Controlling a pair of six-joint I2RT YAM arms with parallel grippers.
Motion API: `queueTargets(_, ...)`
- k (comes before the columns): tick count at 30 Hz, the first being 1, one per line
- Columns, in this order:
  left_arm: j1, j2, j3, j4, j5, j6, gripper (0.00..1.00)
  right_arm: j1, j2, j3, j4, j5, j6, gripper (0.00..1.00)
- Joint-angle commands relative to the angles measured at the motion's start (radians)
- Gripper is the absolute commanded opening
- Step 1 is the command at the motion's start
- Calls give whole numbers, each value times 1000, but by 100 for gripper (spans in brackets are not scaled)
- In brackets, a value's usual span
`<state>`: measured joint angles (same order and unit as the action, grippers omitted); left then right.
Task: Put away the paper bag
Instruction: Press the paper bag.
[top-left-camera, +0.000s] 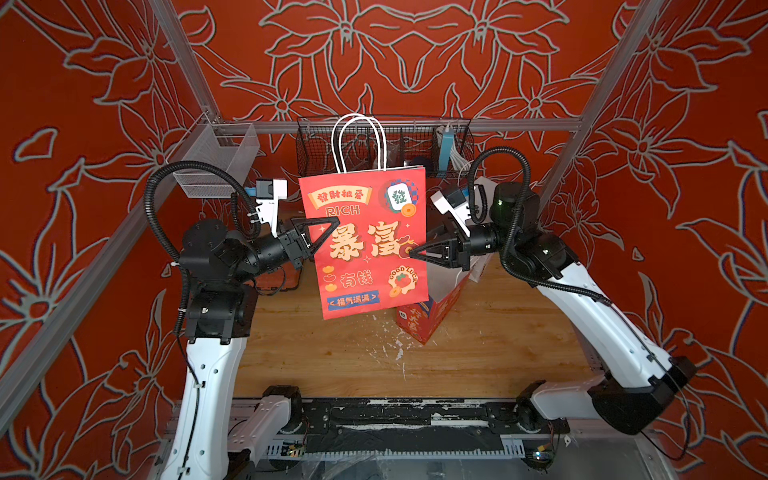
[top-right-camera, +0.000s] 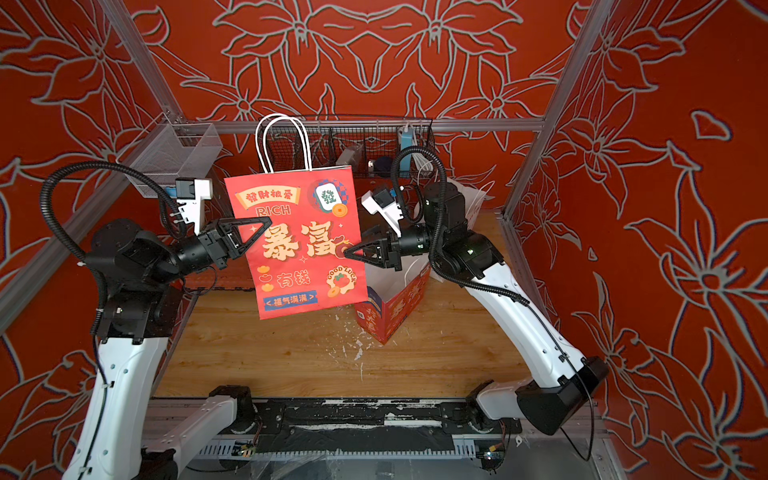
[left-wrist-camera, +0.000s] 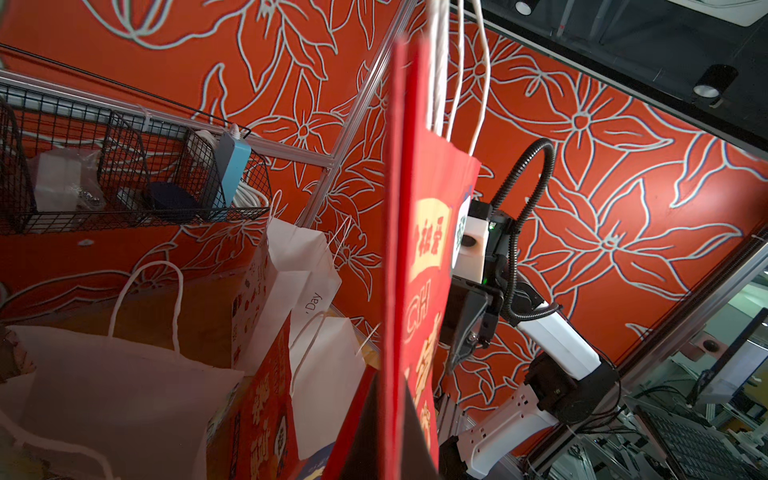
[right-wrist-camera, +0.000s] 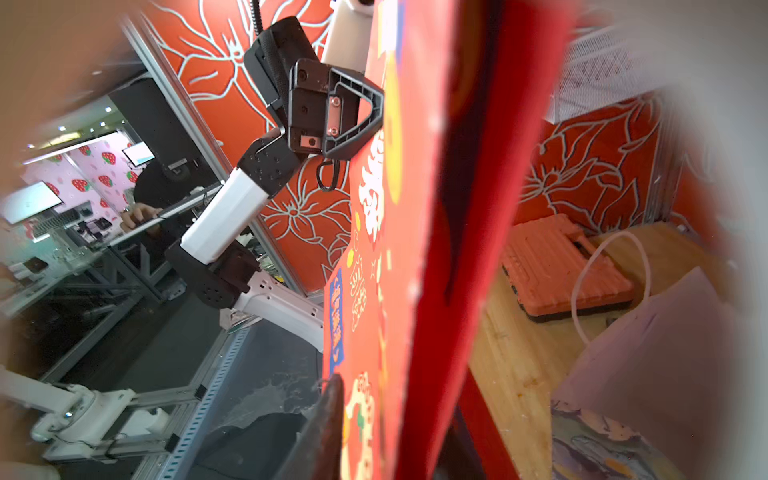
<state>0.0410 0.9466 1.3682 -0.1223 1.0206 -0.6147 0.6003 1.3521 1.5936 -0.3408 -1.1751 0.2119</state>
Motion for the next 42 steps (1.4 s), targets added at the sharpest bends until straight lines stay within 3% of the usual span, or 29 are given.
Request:
queueTargets(1, 11, 4, 22, 55, -28, -21, 0, 1, -32, -4, 5, -31, -4, 1)
queueTargets(5, 12, 3, 30, 70, -42, -30, 0, 2, -45, -10, 3, -20, -1, 0)
queueTargets(6, 11, 3, 34, 70, -43, -27, 0, 1, -49, -12, 0, -12, -3, 8)
queueTargets(8, 11, 1, 44, 58, -48, -16, 0, 1, -62, -11, -12, 26, -9, 41)
queueTargets(9, 11, -1, 47, 53, -54, -14, 0, 1, -71, -9, -24, 51, -16, 52)
queueTargets(13, 11, -21, 52, 58, -96, -3, 0, 0, -147, -19, -115, 310, -32, 79)
queueTargets(16, 13, -32, 48, 77, -111, -27, 0, -1, -191, -42, -207, 376, -11, 92)
queueTargets(24, 12, -39, 5, 297, -101, -203, 0, -1, -167, -82, -227, 219, 185, 93)
queueTargets(32, 12, -31, 13, 431, -96, -326, 0, 18, -130, -138, 70, 39, 437, 98)
queueTargets(38, 10, -37, -30, 495, -94, -398, 0, 48, -68, -79, 249, 58, 532, 96)
queueTargets(42, 10, -52, -49, 428, -93, -364, 0, 50, -30, -55, 440, 93, 657, 85)
